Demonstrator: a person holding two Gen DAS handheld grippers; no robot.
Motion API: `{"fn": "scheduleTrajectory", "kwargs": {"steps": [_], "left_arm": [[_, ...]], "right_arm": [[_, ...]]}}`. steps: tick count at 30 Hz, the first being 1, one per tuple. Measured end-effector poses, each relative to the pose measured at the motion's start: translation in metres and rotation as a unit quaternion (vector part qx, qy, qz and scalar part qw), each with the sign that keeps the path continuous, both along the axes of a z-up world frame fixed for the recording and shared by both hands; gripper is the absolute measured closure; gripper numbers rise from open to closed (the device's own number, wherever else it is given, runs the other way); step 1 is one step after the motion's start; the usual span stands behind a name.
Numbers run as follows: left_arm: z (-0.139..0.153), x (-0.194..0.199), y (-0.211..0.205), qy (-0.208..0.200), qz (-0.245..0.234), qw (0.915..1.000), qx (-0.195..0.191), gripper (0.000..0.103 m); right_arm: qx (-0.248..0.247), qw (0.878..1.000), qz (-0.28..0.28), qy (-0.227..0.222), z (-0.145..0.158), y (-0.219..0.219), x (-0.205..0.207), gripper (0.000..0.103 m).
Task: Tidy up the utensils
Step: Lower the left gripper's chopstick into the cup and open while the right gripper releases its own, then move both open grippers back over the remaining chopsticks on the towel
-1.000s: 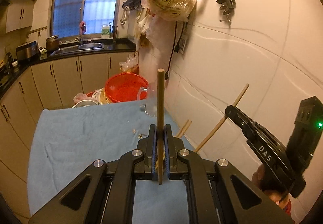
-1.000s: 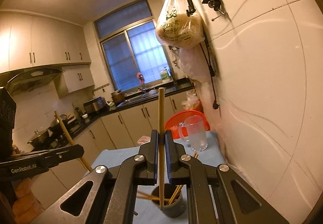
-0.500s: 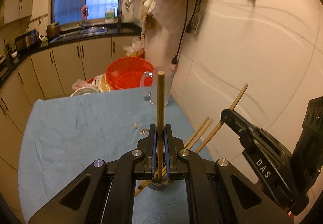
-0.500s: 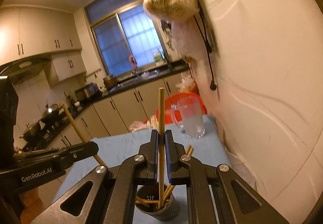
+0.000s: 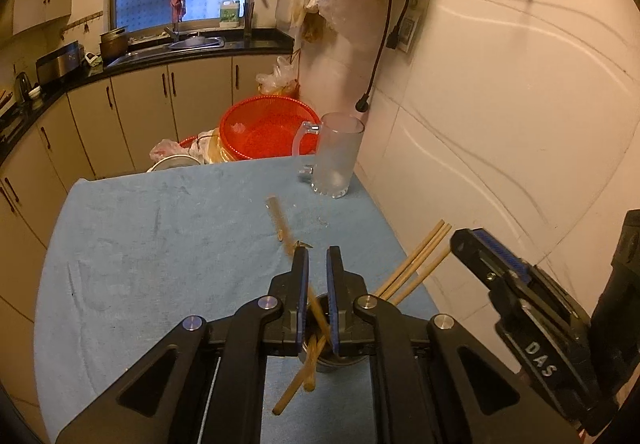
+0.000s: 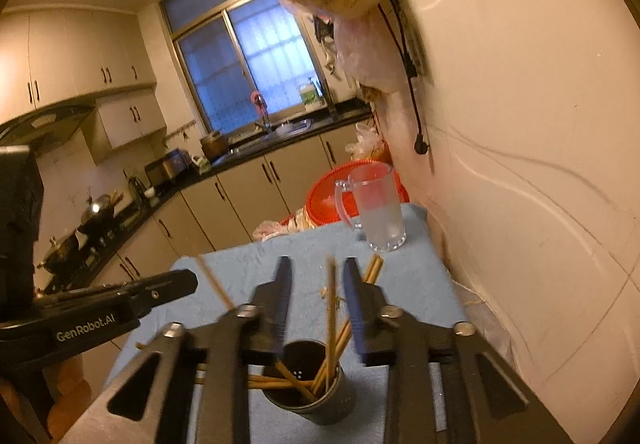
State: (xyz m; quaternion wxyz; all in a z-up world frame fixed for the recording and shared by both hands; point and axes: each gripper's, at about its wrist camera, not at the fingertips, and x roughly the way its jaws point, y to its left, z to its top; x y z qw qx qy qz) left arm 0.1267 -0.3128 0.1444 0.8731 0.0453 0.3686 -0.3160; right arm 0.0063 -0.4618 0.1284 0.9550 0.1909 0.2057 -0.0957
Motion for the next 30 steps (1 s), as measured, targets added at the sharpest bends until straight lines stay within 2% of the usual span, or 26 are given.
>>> {"fn": "scheduleTrajectory", "kwargs": {"steps": [3,5,7,8,9,10,11,12,13,15,16,19,21,25,30], "left_arm": [[0.007,-0.006,0.007,-0.008,0.007,0.9999,-0.005,0.085],[0.013,-0.012,0.014,-0.018,0.013,0.9997,-0.011,0.081],[0.020,-0.019,0.025,-0.034,0.027,0.9989,-0.017,0.079],[0.023,-0.022,0.031,-0.041,0.032,0.9984,-0.021,0.073],[0.027,-0.027,0.038,-0.049,0.037,0.9978,-0.024,0.063],[0.031,-0.033,0.048,-0.058,0.046,0.9968,-0.030,0.057],[0.033,-0.036,0.055,-0.066,0.055,0.9957,-0.034,0.046],[0.035,-0.041,0.064,-0.076,0.065,0.9943,-0.038,0.035],[0.037,-0.044,0.071,-0.083,0.073,0.9930,-0.040,0.030],[0.037,-0.053,0.089,-0.097,0.087,0.9906,-0.042,0.015],[0.035,-0.058,0.100,-0.101,0.093,0.9898,-0.041,0.013],[0.025,-0.067,0.130,-0.102,0.112,0.9879,-0.033,0.009],[0.013,-0.069,0.151,-0.092,0.129,0.9871,-0.022,0.007],[-0.021,-0.067,0.198,-0.044,0.161,0.9860,0.007,0.007],[-0.084,-0.054,0.255,0.061,0.200,0.9765,0.052,0.007]], "right_arm": [[-0.006,1.000,-0.010,-0.008,0.009,0.002,-0.009,0.071],[-0.005,1.000,-0.019,-0.016,0.014,0.001,-0.019,0.063],[-0.006,0.999,-0.033,-0.021,0.019,0.000,-0.029,0.049],[-0.009,0.999,-0.040,-0.023,0.021,0.000,-0.034,0.046],[-0.014,0.998,-0.047,-0.025,0.023,0.001,-0.040,0.040],[-0.020,0.998,-0.054,-0.027,0.025,0.003,-0.046,0.030],[-0.026,0.998,-0.059,-0.028,0.026,0.005,-0.053,0.024],[-0.028,0.997,-0.061,-0.027,0.027,0.006,-0.056,0.013],[-0.031,0.997,-0.063,-0.026,0.026,0.009,-0.062,0.008],[-0.038,0.997,-0.063,-0.023,0.025,0.016,-0.069,0.004],[-0.045,0.997,-0.063,-0.013,0.022,0.021,-0.072,0.000],[-0.048,0.997,-0.052,0.015,0.010,0.035,-0.077,0.000],[-0.042,0.997,-0.046,0.036,-0.001,0.044,-0.077,0.000],[-0.027,0.996,-0.006,0.086,-0.026,0.070,-0.072,0.000],[-0.032,0.990,0.043,0.129,-0.053,0.113,-0.065,0.000]]}}
